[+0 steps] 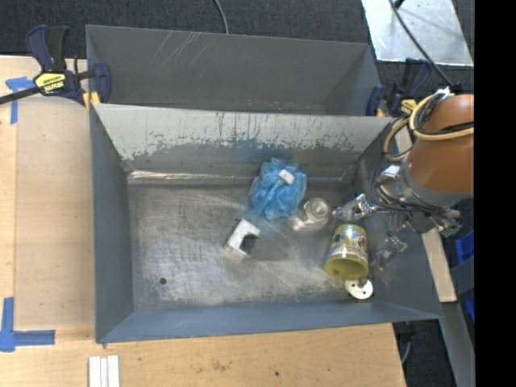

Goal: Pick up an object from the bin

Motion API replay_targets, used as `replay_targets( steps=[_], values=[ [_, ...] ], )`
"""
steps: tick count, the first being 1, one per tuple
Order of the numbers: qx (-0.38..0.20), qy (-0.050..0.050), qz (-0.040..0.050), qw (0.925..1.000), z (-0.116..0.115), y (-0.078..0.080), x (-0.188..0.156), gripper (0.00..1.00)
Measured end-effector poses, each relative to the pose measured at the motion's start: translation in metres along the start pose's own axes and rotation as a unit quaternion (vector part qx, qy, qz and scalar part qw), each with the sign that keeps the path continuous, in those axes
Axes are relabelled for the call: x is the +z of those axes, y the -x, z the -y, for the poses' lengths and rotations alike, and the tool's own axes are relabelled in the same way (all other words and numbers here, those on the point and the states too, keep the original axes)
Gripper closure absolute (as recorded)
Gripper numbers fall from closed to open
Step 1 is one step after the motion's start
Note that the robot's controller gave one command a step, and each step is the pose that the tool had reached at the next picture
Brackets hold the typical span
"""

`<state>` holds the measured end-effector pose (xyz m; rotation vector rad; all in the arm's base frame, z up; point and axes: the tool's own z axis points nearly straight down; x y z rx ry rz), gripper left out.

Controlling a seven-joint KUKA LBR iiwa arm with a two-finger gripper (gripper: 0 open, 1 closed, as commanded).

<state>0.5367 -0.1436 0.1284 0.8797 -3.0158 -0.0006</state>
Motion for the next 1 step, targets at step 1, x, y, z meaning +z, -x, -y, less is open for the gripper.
replay_targets(
  steps=[1],
  values=[
    [-0.121,0.003,0.0025,0.9926,0.0067,0.0019,0.0420,0.00]
  ],
)
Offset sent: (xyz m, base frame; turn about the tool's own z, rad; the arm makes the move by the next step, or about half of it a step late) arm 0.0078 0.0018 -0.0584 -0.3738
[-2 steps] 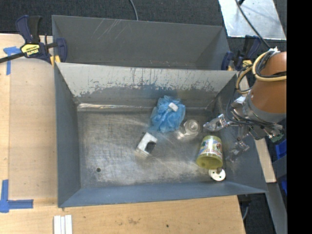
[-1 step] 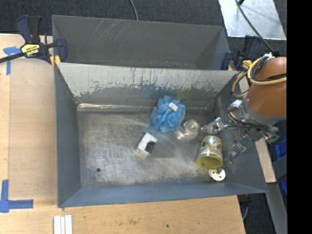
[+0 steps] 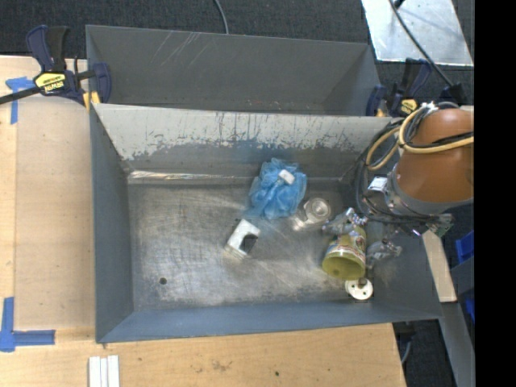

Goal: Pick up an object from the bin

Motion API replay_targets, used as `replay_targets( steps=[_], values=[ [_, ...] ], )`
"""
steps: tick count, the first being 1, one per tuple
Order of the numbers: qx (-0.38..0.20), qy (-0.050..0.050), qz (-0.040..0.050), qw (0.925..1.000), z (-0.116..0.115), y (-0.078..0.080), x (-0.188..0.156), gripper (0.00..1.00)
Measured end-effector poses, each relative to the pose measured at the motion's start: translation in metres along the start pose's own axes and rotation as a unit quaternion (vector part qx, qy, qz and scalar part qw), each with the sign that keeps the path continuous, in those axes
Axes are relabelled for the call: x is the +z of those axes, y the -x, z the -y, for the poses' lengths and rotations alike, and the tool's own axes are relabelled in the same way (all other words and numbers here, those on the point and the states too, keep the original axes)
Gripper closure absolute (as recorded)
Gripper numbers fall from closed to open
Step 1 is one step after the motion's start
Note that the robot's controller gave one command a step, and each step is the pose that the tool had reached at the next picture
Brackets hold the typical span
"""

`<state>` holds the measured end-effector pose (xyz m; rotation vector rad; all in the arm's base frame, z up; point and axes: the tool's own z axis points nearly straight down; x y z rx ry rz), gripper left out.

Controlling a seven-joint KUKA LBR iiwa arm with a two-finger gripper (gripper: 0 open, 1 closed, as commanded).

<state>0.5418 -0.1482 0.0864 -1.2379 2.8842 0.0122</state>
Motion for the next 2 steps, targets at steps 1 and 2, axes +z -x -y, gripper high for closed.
replay_targets(
  steps=[1,2],
  values=[
    [-0.065,-0.003,0.0036,0.9979,-0.0027,0.0155,0.0080,1.00],
    [-0.065,-0.003,0.0036,0.9979,-0.0027,0.0155,0.0080,1.00]
  ],
)
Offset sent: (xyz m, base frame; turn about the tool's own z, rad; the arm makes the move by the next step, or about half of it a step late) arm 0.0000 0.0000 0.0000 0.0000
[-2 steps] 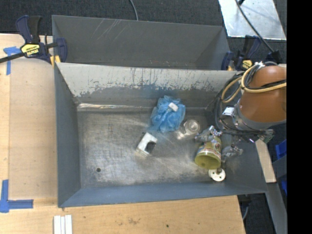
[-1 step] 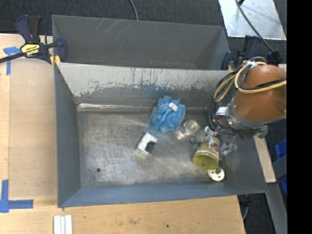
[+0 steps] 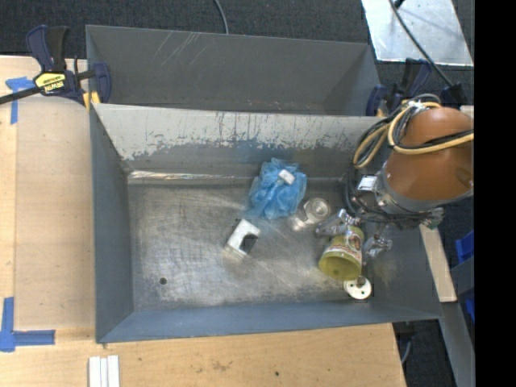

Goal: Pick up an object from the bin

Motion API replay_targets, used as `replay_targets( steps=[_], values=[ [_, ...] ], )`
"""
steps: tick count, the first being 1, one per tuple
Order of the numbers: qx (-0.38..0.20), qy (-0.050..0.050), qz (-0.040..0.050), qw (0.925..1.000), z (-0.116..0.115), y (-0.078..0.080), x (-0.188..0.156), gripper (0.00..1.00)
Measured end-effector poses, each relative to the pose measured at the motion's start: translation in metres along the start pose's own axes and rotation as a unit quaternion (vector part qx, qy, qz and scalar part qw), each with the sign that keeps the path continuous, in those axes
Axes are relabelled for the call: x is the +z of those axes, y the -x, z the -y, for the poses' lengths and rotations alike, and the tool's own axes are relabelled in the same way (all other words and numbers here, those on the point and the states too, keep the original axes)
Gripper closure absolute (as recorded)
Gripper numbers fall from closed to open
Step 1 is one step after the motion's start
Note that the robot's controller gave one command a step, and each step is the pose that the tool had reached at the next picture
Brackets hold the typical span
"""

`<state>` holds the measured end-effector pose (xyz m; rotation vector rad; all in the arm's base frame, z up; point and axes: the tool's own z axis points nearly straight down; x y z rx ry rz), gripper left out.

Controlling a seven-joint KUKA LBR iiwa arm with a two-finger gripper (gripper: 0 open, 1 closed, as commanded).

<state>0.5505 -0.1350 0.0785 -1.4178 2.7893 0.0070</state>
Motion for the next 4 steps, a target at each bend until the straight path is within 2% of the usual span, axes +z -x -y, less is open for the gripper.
replay_targets(
  steps=[2,4],
  values=[
    [-0.001,0.001,-0.0048,1.0000,-0.001,-0.001,-0.024,1.00],
    [0.000,-0.002,-0.0048,1.0000,0.001,0.000,-0.040,1.00]
  ],
)
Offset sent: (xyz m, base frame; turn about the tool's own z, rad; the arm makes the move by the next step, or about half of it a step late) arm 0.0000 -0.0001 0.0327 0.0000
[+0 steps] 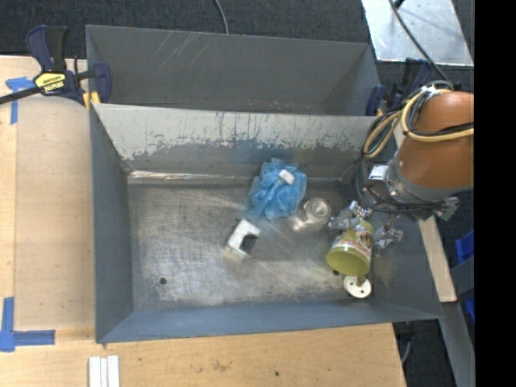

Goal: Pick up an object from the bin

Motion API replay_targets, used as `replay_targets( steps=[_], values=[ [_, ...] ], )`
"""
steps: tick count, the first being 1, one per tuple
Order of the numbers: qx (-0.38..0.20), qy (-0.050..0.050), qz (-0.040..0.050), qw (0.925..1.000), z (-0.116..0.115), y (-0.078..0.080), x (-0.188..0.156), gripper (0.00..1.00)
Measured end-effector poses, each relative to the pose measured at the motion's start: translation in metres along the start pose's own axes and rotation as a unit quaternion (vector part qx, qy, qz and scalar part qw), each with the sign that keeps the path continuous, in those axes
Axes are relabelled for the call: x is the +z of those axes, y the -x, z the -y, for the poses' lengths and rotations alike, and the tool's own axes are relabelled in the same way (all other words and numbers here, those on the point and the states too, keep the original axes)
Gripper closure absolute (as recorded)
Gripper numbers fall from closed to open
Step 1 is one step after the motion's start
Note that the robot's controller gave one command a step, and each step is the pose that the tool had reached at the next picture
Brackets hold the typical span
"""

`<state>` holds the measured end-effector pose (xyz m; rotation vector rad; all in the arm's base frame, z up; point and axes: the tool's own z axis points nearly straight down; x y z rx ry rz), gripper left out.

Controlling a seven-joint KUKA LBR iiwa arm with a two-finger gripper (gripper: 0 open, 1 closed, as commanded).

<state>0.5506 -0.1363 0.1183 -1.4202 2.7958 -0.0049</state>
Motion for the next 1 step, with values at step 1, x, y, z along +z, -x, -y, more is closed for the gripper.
replay_targets(
  steps=[1],
  values=[
    [0.000,0.003,-0.0014,1.0000,-0.0012,-0.0005,-0.0077,1.00]
  ],
)
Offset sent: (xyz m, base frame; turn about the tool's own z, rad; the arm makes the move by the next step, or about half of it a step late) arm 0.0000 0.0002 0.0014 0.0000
